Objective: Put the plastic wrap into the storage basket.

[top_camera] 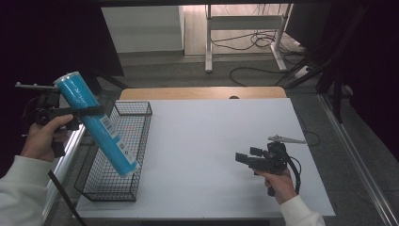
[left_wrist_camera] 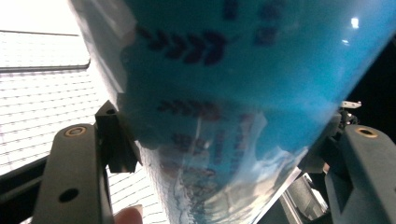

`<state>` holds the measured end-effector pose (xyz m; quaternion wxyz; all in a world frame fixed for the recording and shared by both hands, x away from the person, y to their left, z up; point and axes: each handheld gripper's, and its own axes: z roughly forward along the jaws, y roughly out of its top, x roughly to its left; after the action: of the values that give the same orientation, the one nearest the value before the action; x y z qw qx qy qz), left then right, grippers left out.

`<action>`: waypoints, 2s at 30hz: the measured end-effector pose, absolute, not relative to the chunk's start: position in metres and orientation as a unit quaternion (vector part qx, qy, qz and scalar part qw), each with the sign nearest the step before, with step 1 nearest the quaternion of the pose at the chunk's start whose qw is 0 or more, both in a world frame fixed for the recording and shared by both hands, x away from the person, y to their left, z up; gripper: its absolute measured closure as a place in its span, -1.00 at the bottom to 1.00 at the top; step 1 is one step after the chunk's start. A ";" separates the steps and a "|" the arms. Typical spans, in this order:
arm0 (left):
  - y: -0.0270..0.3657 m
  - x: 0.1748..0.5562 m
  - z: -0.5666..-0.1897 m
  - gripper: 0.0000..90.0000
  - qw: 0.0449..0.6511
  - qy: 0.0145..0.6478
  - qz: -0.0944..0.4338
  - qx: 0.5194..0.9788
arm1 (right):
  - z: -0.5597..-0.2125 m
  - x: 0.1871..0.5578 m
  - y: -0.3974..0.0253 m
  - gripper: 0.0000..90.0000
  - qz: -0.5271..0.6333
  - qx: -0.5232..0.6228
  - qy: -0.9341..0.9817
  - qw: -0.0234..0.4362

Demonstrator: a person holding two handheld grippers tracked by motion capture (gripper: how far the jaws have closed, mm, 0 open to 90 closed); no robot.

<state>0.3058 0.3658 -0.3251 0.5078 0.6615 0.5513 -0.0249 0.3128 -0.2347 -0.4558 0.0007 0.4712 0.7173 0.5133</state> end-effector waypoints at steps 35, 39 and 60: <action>0.366 0.372 -0.408 -0.29 0.383 0.599 -0.054 0.701 | -0.460 0.315 -0.234 -0.75 0.504 0.476 0.720 -0.003; 0.359 0.380 -0.409 -0.30 0.371 0.604 -0.054 0.703 | -0.460 0.315 -0.233 -0.75 0.505 0.477 0.720 -0.004; 0.362 0.404 -0.438 -0.30 0.401 0.624 -0.070 0.667 | -0.462 0.316 -0.233 -0.75 0.501 0.478 0.722 0.001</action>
<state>0.4043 0.3618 -0.4383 0.4010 0.6666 0.6244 -0.0701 0.3160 -0.2334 -0.4615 0.0010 0.4780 0.7216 0.5007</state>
